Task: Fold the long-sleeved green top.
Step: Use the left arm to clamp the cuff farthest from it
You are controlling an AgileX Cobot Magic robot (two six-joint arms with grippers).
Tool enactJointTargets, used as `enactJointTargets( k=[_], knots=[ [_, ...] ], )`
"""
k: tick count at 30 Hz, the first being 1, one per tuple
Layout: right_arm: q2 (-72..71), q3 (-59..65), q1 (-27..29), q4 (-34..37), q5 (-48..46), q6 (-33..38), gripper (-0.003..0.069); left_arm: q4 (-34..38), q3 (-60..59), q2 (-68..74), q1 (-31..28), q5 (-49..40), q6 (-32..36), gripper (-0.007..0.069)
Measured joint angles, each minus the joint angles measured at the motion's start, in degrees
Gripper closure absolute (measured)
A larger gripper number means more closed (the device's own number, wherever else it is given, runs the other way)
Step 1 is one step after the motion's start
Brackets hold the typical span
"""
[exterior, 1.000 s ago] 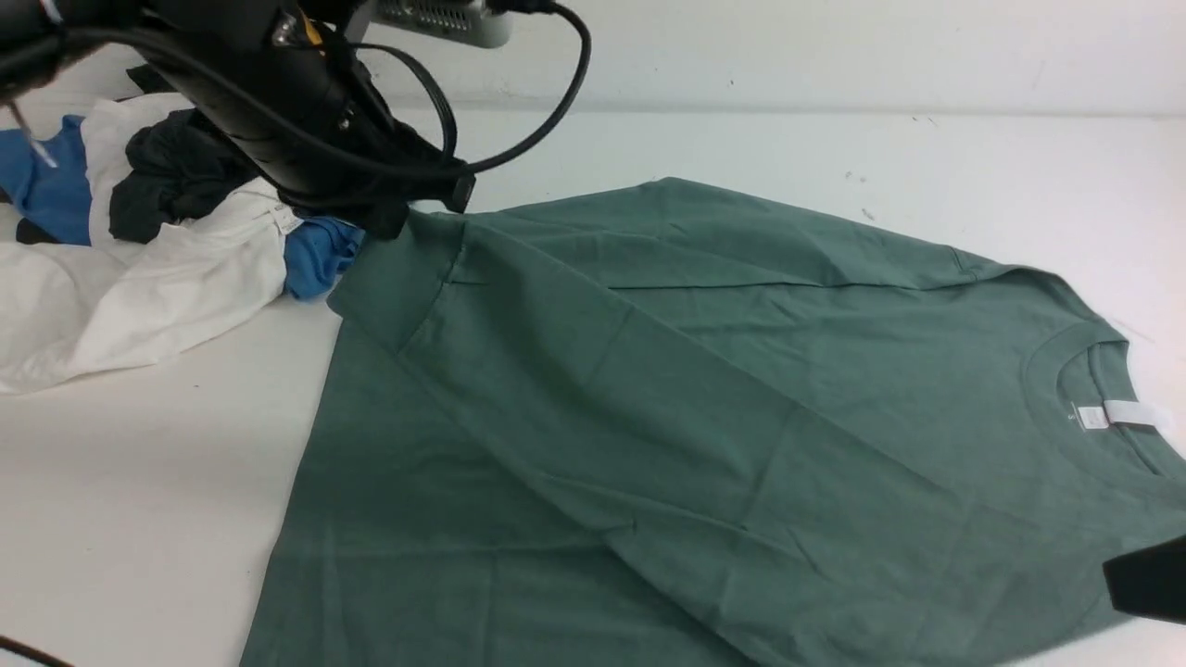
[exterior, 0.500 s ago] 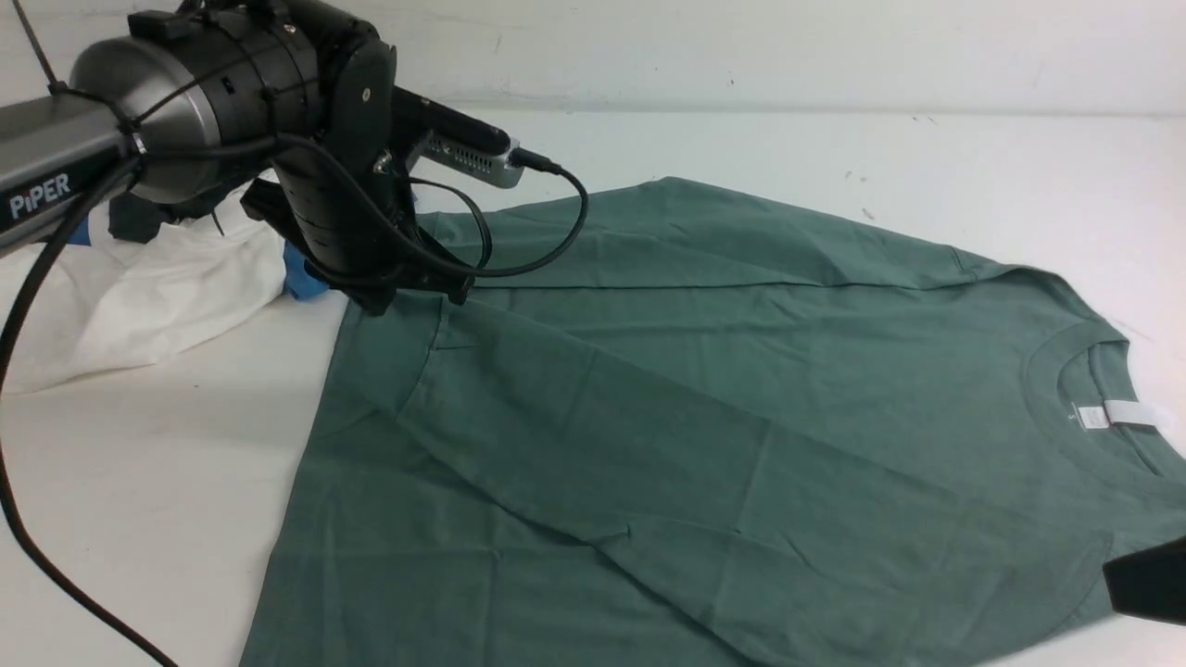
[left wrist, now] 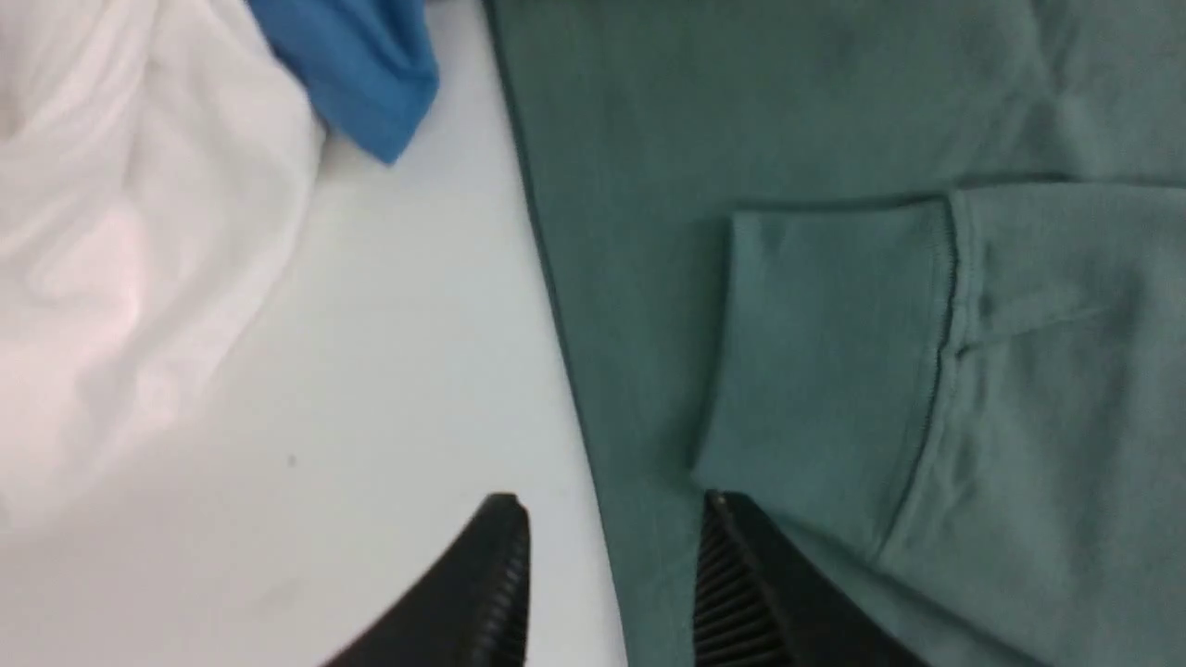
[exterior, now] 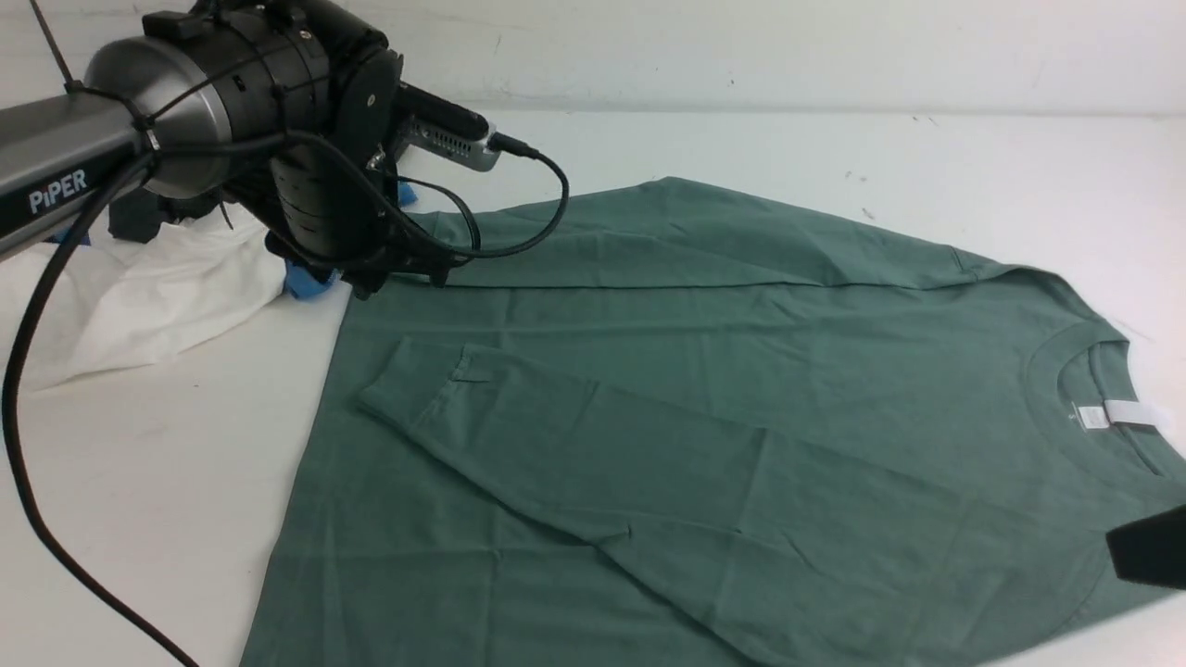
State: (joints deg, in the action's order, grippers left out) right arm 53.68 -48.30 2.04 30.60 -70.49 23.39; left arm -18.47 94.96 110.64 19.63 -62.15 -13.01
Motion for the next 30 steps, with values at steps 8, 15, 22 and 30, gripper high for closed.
enactJointTargets(
  k=[8, 15, 22, 30],
  knots=[
    [10.98, -5.06, -16.92, -8.79, 4.13, -7.26, 0.0669, 9.49, -6.71, -6.93, 0.35, -5.05, 2.04, 0.0613],
    [25.56, -5.18, -27.71, -24.13, 12.12, -20.5, 0.0669, 13.89, -26.74, -23.34, 3.82, 2.16, 1.68, 0.0629],
    [38.52, -5.47, -28.01, -25.23, 20.68, -21.78, 0.0669, 18.47, -40.55, -35.01, 7.35, 5.54, -0.11, 0.0629],
    [45.81, -5.53, -28.01, -25.23, 22.91, -21.8, 0.0669, 22.7, -43.83, -38.68, 8.33, 6.18, -0.43, 0.0629]
  ],
)
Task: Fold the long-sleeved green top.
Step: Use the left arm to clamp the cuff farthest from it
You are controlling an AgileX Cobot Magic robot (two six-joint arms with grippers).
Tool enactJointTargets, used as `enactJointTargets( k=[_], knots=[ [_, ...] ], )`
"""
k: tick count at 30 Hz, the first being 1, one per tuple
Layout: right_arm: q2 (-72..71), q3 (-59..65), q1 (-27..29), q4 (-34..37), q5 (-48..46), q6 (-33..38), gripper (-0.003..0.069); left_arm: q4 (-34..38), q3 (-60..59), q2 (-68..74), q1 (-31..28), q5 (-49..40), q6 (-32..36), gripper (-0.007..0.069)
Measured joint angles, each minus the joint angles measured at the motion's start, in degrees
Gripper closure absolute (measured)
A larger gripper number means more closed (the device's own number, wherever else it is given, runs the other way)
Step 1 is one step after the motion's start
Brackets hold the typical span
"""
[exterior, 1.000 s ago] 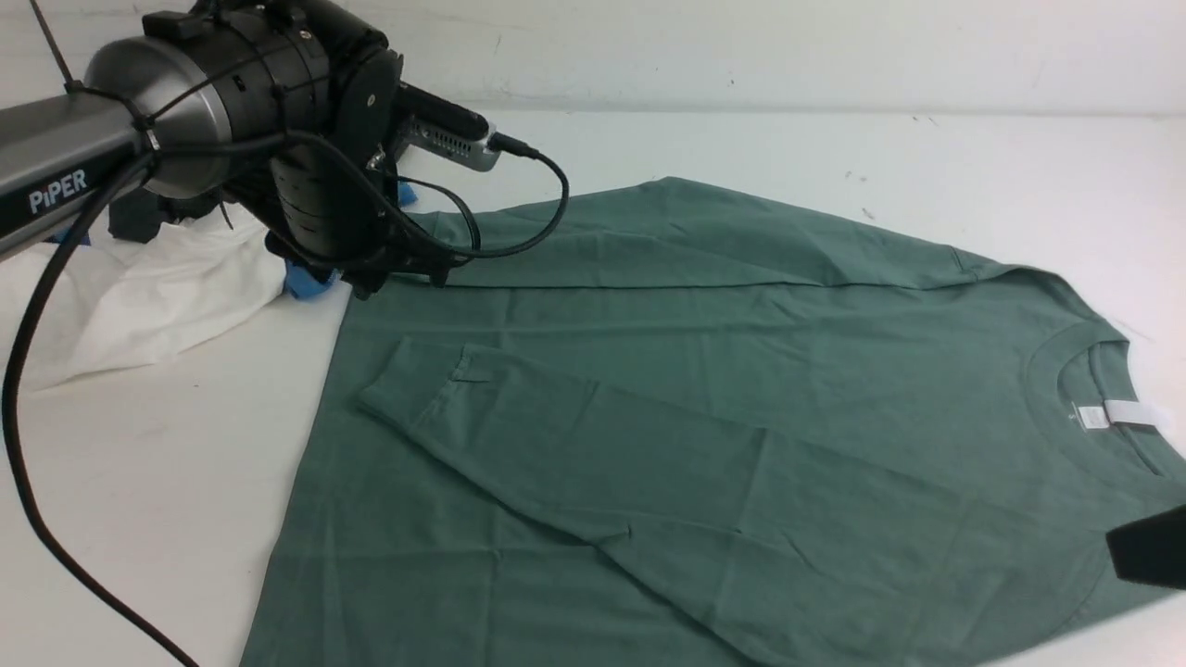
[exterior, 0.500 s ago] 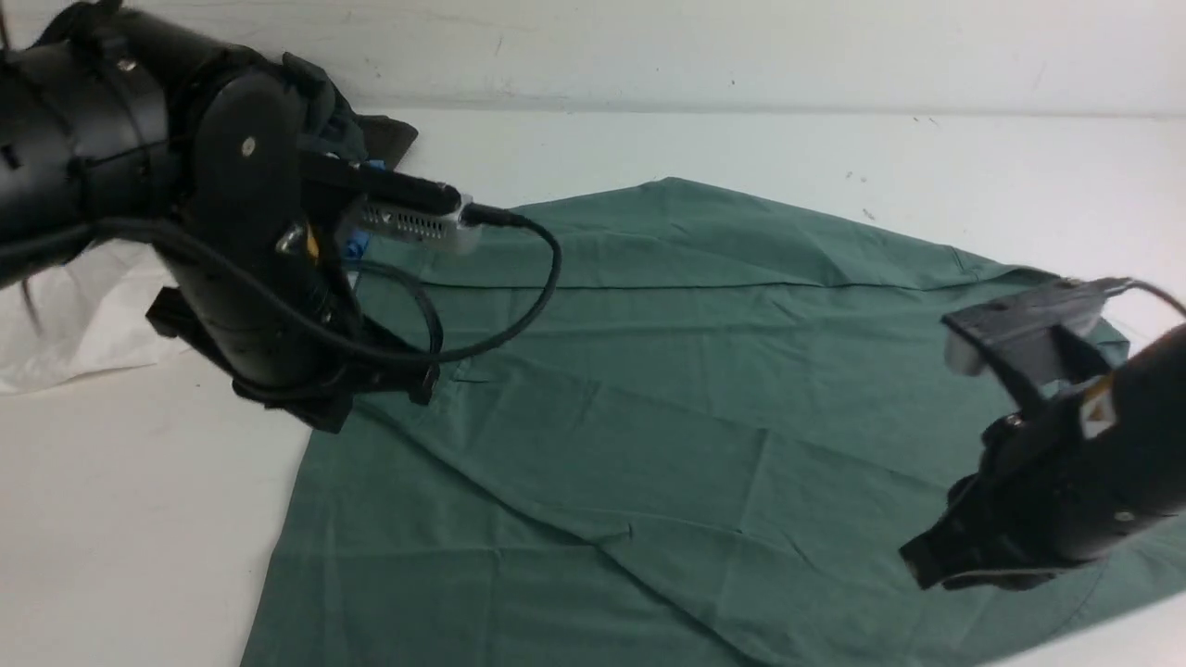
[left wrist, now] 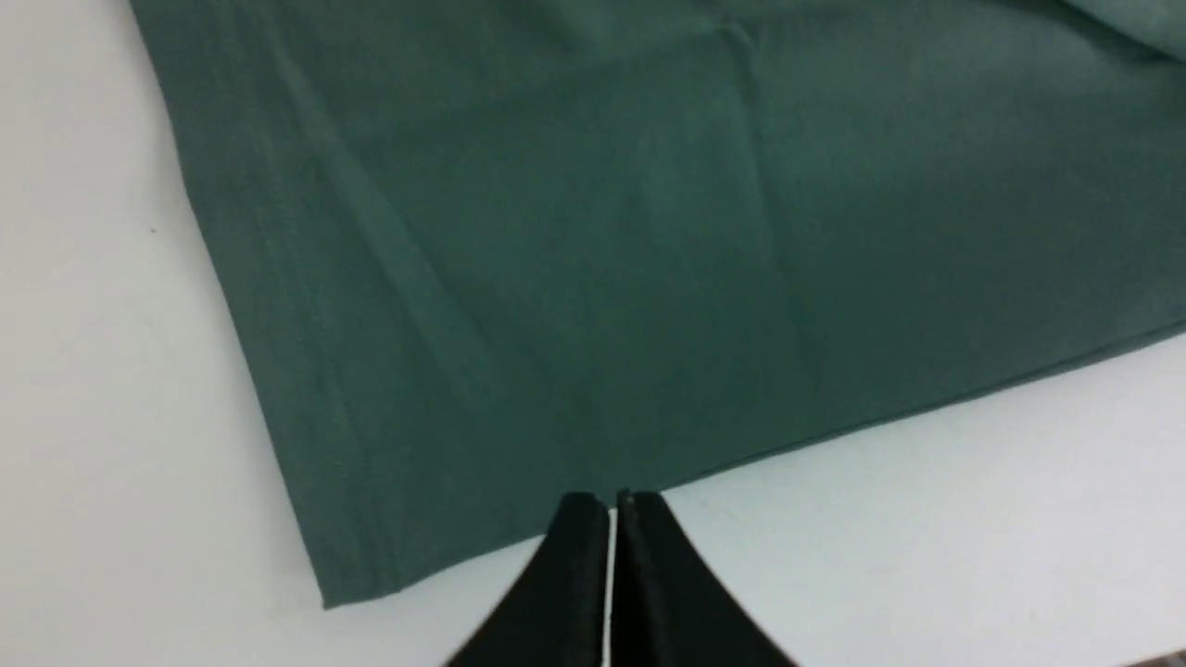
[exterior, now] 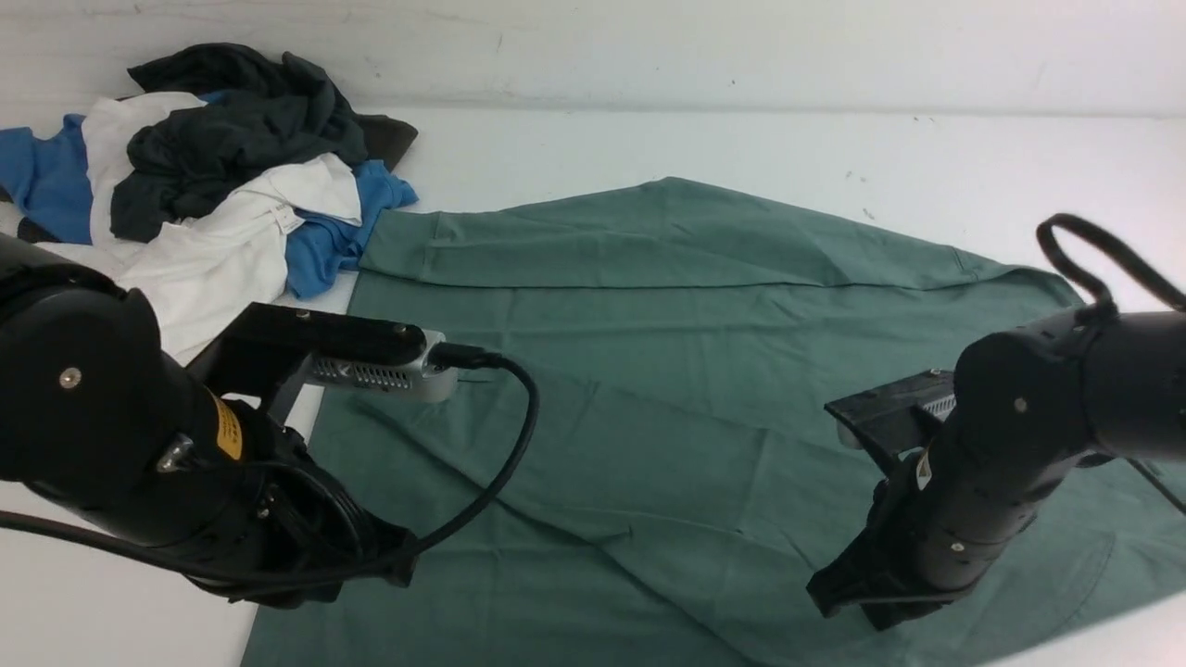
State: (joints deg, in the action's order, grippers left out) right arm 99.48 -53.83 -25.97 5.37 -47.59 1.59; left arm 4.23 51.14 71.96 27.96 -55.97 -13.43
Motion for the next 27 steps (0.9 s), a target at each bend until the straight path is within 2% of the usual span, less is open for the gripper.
enactJointTargets(
  k=[11, 21, 26, 27],
  knots=[
    [0.09, 1.82, -0.04, 0.0, -2.97, -1.19, 0.0669, 1.57, -0.19, -0.33, 0.0, 0.04, -0.02, 0.0629],
    [-7.86, 14.29, -0.04, 2.74, 5.79, -2.75, 0.0668, 1.57, -0.19, -0.33, 0.0, 0.04, -0.02, 0.0629],
    [-11.82, 18.63, -0.04, 4.22, 3.04, -2.74, 0.0668, 1.57, -0.19, -0.33, 0.0, 0.11, -0.02, 0.0629],
    [-13.38, 20.07, -0.04, 4.34, -0.15, -2.86, 0.0668, 1.57, -0.19, -0.33, 0.06, 0.11, -0.02, 0.0629]
  ],
)
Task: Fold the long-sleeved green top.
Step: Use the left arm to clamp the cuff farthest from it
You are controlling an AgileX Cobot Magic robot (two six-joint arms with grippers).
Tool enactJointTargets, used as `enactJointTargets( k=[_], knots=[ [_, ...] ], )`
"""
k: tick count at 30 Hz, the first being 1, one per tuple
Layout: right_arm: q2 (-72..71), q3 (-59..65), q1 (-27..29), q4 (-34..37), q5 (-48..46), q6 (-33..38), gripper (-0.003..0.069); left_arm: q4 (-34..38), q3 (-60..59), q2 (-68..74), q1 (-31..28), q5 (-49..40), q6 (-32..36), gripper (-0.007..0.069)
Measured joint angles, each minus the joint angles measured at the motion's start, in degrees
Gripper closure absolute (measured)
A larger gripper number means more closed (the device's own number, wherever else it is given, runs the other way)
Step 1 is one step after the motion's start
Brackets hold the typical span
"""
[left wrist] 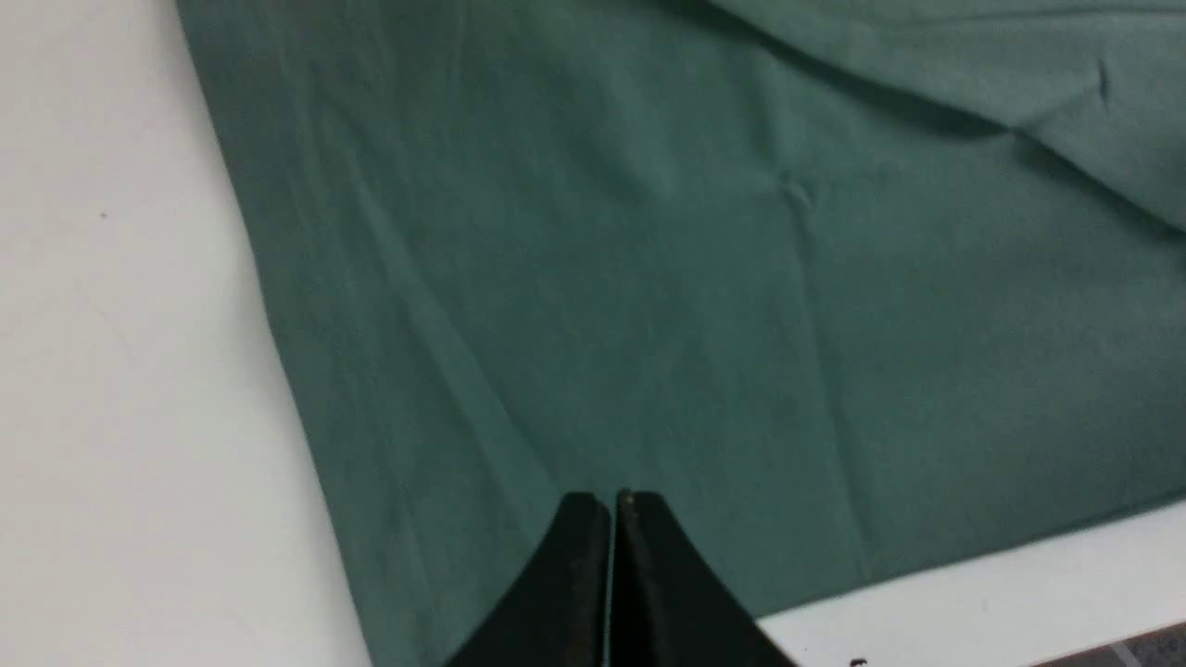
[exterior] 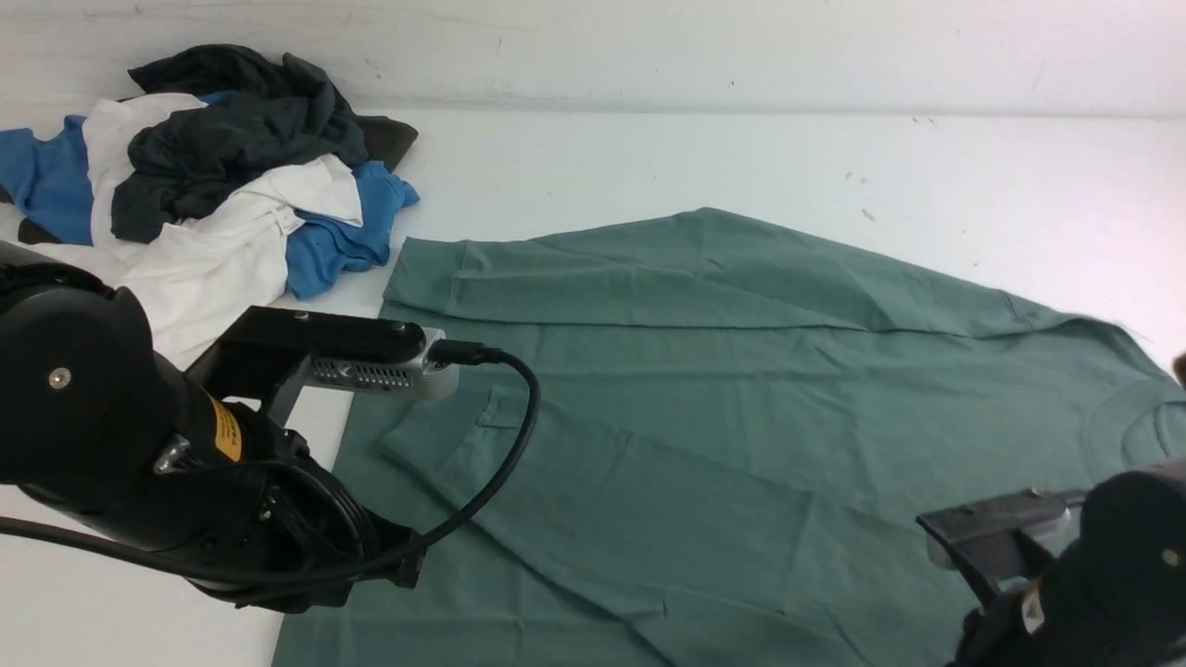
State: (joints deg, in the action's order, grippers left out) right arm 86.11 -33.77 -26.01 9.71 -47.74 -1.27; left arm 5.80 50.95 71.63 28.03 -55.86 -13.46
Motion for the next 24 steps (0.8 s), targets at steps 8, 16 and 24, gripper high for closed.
enactJointTargets(
  k=[8, 16, 24],
  knots=[
    [-6.79, 3.3, -0.06, -0.35, -10.44, -1.4, 0.0668, 0.0, 0.08, 0.0, 0.0, 0.73, 0.0, 0.0629],
    [-17.77, -1.89, -0.17, -1.21, -16.67, -3.61, 0.0668, 0.22, 12.92, 8.9, -8.67, -0.8, -0.4, 0.0629],
    [-23.52, -8.61, -0.17, -1.31, -20.86, -4.36, 0.0668, -0.08, 31.39, 26.16, -12.42, -2.26, 4.2, 0.0628]
  ],
)
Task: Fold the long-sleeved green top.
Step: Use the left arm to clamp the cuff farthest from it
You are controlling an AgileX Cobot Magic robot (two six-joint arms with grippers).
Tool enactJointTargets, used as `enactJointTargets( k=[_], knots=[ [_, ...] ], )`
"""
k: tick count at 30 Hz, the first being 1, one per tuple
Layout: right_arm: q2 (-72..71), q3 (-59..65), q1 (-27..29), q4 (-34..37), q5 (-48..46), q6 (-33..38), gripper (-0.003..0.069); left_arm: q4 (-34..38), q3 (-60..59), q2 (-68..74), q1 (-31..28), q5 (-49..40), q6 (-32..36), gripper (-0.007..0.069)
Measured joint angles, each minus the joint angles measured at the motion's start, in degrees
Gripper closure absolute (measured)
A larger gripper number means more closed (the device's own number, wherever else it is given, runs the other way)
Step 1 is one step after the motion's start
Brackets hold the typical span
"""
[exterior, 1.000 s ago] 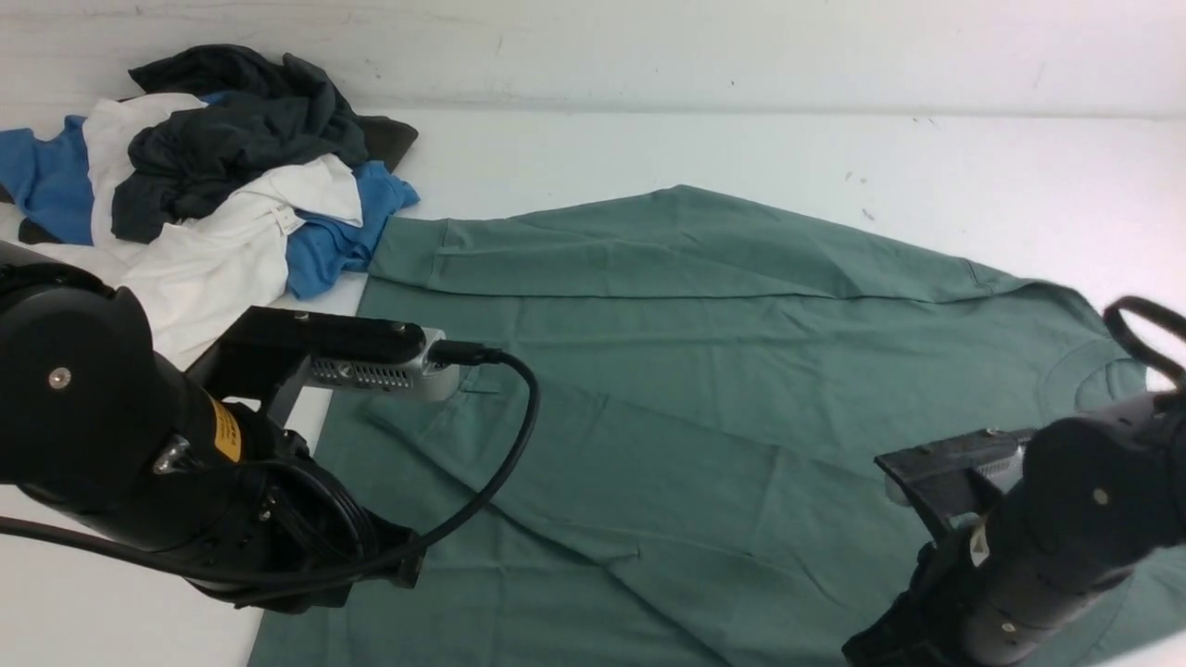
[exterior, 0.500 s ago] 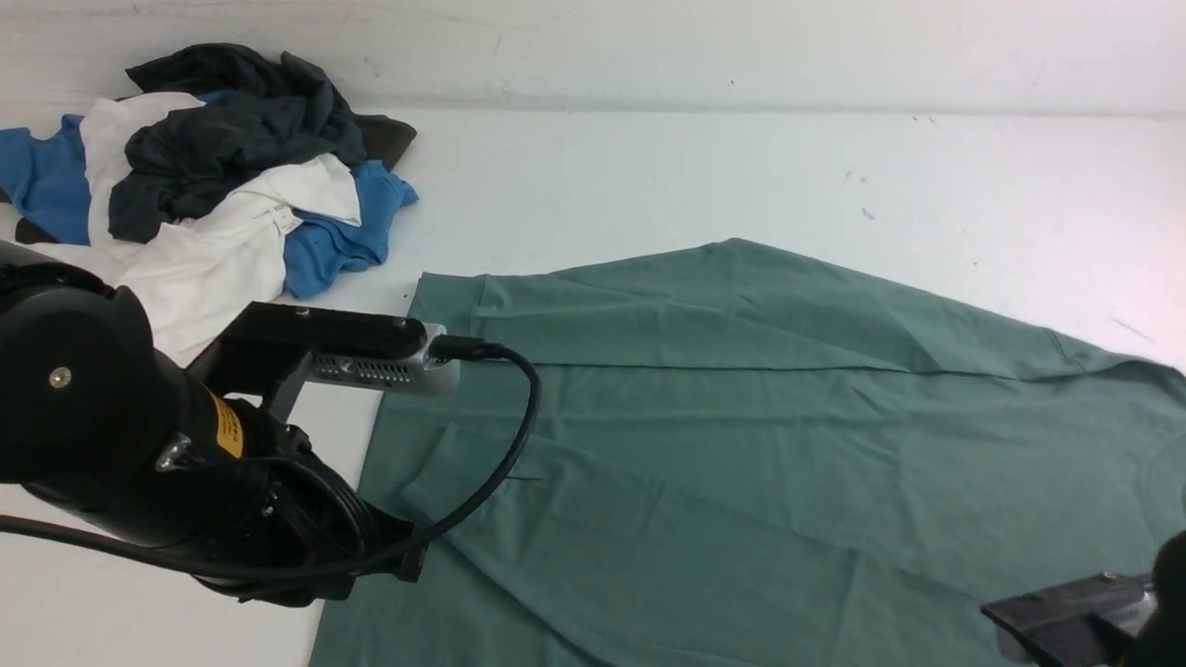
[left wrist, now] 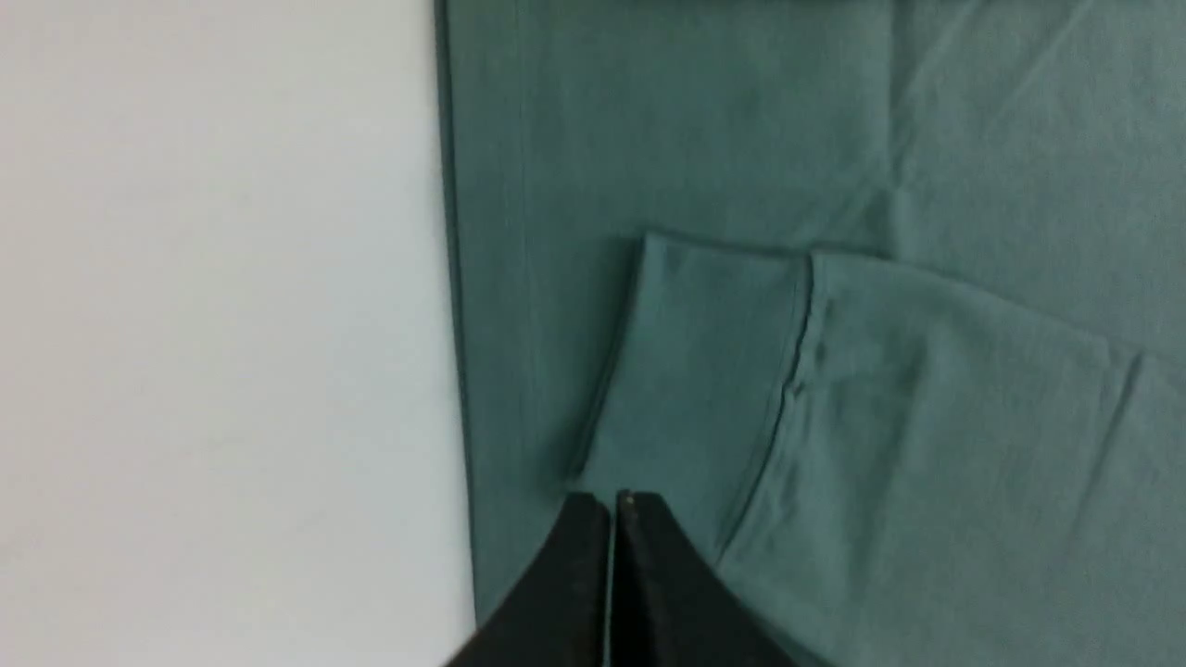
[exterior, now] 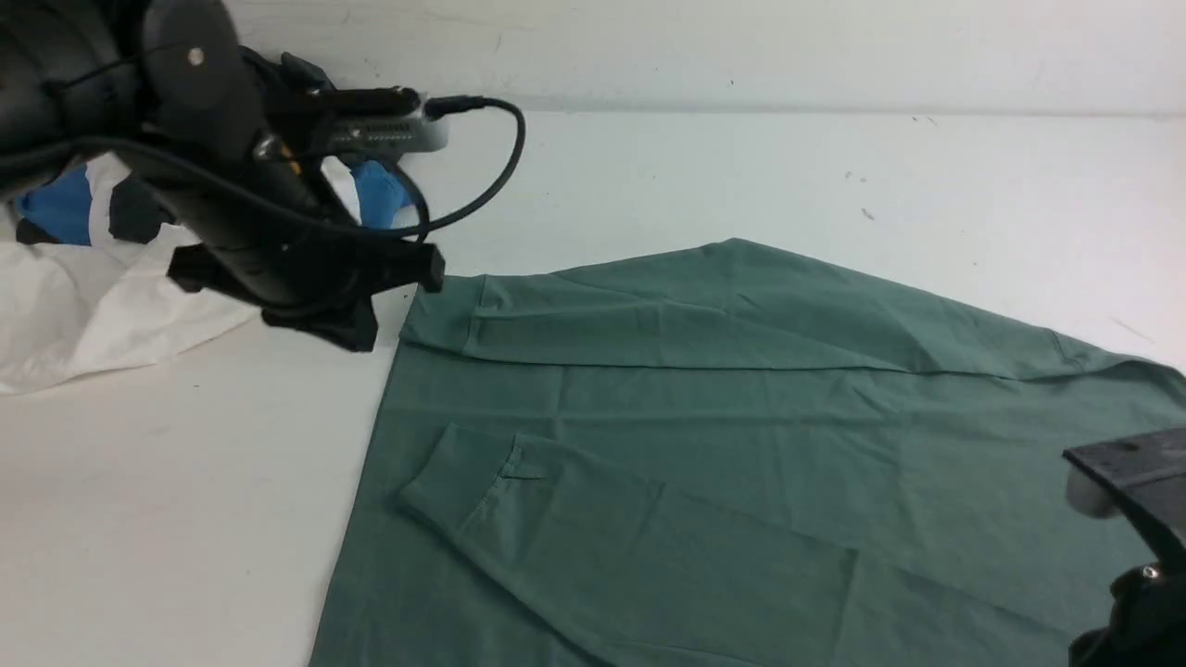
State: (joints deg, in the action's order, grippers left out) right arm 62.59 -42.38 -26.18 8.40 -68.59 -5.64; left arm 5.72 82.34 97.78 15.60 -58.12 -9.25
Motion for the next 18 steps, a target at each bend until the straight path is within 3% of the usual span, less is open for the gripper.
enactJointTargets(
  k=[6, 14, 18],
  knots=[
    [-0.3, -1.22, 0.0, 0.0, -0.44, -0.05, 0.0668, -4.5, 13.72, 14.28, 0.0, -0.43, 0.72, 0.0548],
    [-0.3, -1.22, 0.0, 0.08, -0.44, -0.96, 0.0668, -10.84, 26.27, 28.54, 0.0, -0.17, -0.09, 0.0284],
    [-0.3, -1.22, 0.0, 1.19, -0.44, -1.97, 0.0668, -11.91, 28.88, 32.24, 0.0, 0.88, -0.44, 0.0225]
  ],
)
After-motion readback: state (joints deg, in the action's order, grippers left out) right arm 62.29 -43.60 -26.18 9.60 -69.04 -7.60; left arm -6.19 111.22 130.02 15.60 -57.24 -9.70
